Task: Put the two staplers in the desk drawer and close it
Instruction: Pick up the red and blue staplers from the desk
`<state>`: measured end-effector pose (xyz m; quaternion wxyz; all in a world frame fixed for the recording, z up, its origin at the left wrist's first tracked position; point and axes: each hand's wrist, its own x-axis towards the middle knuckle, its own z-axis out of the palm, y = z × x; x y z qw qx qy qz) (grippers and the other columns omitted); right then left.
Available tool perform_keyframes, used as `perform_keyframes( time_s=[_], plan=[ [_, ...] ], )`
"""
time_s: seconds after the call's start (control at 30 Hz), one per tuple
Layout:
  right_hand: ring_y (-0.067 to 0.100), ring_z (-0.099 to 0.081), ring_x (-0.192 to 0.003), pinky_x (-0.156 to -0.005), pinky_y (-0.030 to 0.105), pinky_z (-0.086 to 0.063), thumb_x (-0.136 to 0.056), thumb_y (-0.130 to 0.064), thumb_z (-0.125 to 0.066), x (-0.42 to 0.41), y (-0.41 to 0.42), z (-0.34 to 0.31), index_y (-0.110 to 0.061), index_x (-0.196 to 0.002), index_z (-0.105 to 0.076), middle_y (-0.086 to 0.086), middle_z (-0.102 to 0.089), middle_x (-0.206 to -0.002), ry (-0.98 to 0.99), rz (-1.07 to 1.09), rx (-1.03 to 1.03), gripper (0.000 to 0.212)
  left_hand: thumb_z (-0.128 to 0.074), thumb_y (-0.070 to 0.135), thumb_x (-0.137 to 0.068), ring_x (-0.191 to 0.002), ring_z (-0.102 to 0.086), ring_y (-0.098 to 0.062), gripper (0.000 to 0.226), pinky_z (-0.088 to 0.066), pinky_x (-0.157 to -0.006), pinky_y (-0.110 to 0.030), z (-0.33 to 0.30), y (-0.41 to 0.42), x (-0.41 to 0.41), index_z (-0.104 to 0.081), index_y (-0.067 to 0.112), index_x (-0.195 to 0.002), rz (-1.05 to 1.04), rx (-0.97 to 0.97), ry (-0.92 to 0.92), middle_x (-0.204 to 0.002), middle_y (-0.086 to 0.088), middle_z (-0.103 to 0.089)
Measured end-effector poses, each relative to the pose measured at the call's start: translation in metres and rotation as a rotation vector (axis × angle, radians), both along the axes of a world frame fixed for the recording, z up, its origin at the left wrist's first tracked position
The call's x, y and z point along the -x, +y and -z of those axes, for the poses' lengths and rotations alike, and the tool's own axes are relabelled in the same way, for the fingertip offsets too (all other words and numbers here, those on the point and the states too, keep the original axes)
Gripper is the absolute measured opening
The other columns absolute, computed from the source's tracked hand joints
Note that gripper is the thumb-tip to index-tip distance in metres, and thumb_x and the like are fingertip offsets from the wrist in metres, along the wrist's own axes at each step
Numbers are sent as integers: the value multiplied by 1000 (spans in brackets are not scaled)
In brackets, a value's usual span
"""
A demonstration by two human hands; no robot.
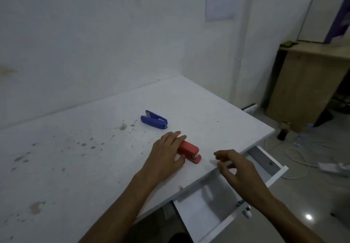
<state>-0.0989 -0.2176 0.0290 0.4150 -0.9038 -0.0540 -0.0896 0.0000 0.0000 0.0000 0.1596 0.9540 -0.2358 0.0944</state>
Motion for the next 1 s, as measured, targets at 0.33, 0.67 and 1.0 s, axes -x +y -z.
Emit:
perform_keyframes(
  time_s=[0.33,0.67,1.0],
  plan=[
    [4,-60,-92,-78,19,-51,-90,-20,-55,-27,9,-1,-24,-109,-60,-10,-64,-104,-43,-84,-3,21,-58,39,-83,-106,-50,-12,48,-34,-94,-25,-4,25,-7,-46,24,-127,21,54,46,-124,-2,-56],
    [5,-59,-91,-73,11,-43,-90,-29,-55,-114,51,-23,-20,-110,-61,-4,-64,-110,-89,-155,7,23,-43,67,-70,-83,-52,-1,60,-36,-77,-5,-13,78,8,-52,30,-116,-111,190,209,-109,6,-64],
    [21,-57,-99,-79,29,-43,-84,-39,-63,-205,133,-5,-13,-125,-51,10,-57,-123,44,-140,191,50,-50,58,-69,-86,-57,-11,61,-45,-85,-26,-40,117,20,-55,20,-116,-353,359,74,-101,7,-60]
  ],
)
